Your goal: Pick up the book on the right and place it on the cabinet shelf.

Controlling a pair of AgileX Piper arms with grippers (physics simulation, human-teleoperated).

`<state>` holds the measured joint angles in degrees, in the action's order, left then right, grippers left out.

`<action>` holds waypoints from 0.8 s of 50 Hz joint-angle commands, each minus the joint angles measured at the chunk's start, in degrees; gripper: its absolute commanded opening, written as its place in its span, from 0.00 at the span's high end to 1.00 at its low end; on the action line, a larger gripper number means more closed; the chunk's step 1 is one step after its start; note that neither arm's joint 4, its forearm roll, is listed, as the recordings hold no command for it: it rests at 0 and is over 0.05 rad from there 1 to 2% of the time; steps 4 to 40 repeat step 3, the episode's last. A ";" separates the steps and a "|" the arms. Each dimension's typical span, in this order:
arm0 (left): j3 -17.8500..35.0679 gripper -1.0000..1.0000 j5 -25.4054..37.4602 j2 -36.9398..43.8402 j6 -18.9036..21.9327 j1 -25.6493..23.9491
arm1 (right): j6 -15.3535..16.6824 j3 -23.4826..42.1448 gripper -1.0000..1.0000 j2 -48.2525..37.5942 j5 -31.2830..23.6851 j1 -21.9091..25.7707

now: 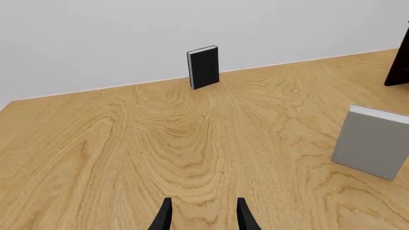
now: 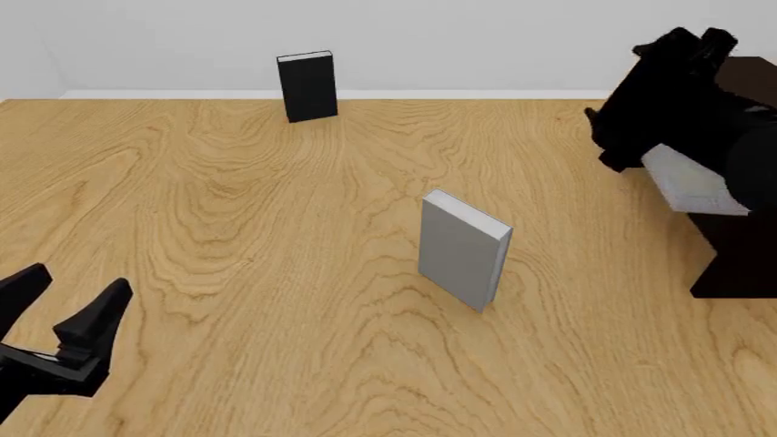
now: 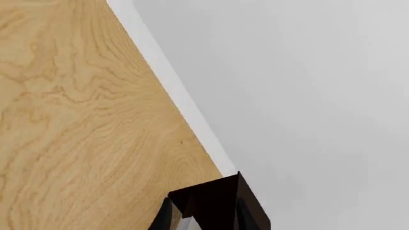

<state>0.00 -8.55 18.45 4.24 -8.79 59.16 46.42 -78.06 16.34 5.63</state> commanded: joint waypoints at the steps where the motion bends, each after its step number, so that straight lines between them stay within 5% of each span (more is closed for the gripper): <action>1: 0.00 0.00 0.64 -0.87 0.15 0.03 | -9.15 -0.36 0.00 11.09 -8.48 2.48; 40: 0.00 0.00 0.68 -0.91 0.25 0.02 | -9.92 -0.94 0.00 12.90 -9.56 2.50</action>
